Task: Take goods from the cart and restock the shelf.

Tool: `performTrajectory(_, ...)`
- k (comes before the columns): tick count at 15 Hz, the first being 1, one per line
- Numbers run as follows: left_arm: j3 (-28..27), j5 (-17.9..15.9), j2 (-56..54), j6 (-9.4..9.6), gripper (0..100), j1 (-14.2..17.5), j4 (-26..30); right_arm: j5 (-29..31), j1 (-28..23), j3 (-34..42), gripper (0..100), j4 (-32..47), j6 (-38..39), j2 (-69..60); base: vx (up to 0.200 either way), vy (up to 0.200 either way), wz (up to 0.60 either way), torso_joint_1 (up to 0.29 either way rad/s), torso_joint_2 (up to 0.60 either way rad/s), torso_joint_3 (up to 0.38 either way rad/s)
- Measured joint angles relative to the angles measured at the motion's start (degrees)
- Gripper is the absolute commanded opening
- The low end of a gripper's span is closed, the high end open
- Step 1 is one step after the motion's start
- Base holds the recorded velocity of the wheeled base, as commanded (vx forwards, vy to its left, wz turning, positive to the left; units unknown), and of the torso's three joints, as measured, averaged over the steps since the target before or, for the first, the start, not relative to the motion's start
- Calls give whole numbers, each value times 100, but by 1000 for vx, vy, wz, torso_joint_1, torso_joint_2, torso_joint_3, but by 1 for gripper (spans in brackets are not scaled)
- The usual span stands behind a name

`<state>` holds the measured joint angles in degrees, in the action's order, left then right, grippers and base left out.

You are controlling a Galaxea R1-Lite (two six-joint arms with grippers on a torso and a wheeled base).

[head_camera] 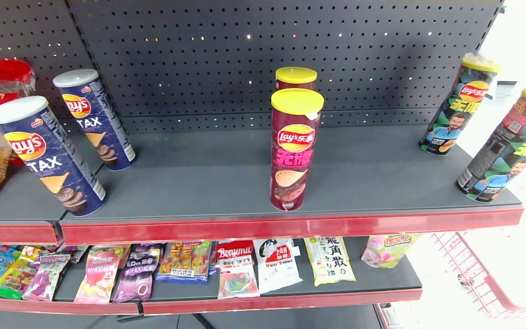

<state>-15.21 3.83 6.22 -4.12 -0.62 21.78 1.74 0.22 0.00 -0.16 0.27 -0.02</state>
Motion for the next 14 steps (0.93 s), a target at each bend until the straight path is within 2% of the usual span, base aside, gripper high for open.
performTrajectory(1,301,-390,-204,0,100,33,-550,2,2,0,100,0,0,2,0,0,0,0,0,0)
performTrajectory(2,549,-995,-355,29,100,51,-852,2,2,0,100,0,-2,2,0,0,0,0,0,0)
performTrajectory(3,692,-1278,-451,196,100,62,-1018,2,2,0,100,0,-2,2,0,0,0,0,0,0)
performTrajectory(4,784,-1137,-523,366,100,65,-1048,2,2,0,100,0,0,0,0,0,0,0,0,0)
performTrajectory(6,900,-9,-592,516,100,73,-1253,2,2,0,100,0,-2,2,0,0,0,0,0,0)
performTrajectory(7,1015,308,-608,499,100,76,-1618,0,2,0,100,0,5,2,0,0,0,0,0,0)
performTrajectory(8,1172,227,-619,463,100,76,-2078,2,2,0,100,0,6,2,0,0,0,0,0,0)
performTrajectory(10,1385,-905,-631,467,100,76,-2331,0,2,0,100,0,6,2,0,0,0,0,0,0)
performTrajectory(11,1442,-1091,-633,455,100,76,-2342,2,2,0,100,0,6,0,0,0,0,0,0,0)
performTrajectory(13,1495,-272,-635,412,100,78,-2247,2,2,0,100,0,9,0,0,0,0,0,0,0)
performTrajectory(14,1508,-107,-635,379,100,78,-2205,2,2,0,100,0,6,0,0,0,0,0,0,0)
